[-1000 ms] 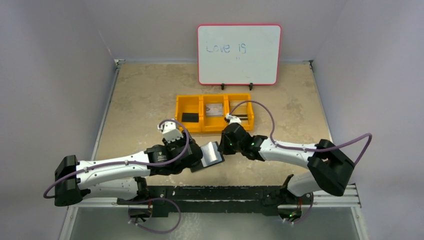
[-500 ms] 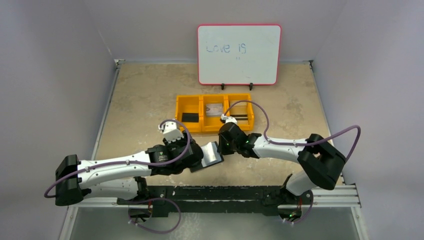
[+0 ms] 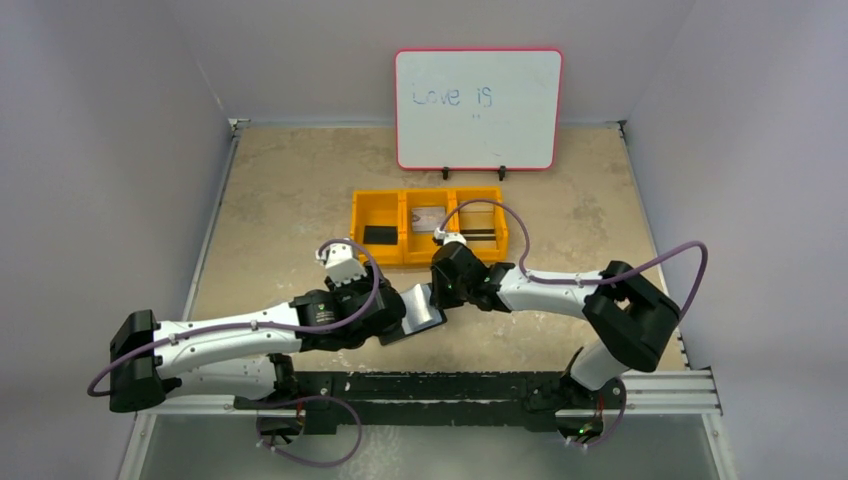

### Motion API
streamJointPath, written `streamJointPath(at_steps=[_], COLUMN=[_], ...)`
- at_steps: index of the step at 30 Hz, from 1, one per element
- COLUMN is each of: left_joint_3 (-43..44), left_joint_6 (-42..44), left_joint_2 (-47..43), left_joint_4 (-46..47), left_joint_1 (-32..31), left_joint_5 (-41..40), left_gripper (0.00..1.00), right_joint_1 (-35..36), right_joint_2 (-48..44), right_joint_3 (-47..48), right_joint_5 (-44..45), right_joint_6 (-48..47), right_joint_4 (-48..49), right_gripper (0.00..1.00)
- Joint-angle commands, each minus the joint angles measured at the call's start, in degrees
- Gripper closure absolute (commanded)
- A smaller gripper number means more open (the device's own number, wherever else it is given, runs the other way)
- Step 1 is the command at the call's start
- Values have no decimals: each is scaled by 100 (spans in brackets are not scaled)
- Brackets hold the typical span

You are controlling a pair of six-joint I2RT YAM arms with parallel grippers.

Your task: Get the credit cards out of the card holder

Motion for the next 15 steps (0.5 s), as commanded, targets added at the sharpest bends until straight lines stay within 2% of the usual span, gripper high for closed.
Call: streamJointPath(at_steps=[1, 11, 15], left_joint_3=[-4, 27, 12], left_joint_6=[61, 115, 86], left_joint_2=[-131, -149, -184], left_joint_4=[37, 38, -5], left_joint_1=[12, 25, 22], left_joint_5=[-80, -115, -125], left_gripper=[47, 47, 46], right_joint_1=[38, 62, 75], right_joint_2=[-103, -89, -59], right_joint_3=[233, 466, 451], right_joint_5=[-121, -295, -636], right_joint_6=[-195, -376, -445], right_joint_4=[89, 27, 311], right_gripper=[83, 82, 81])
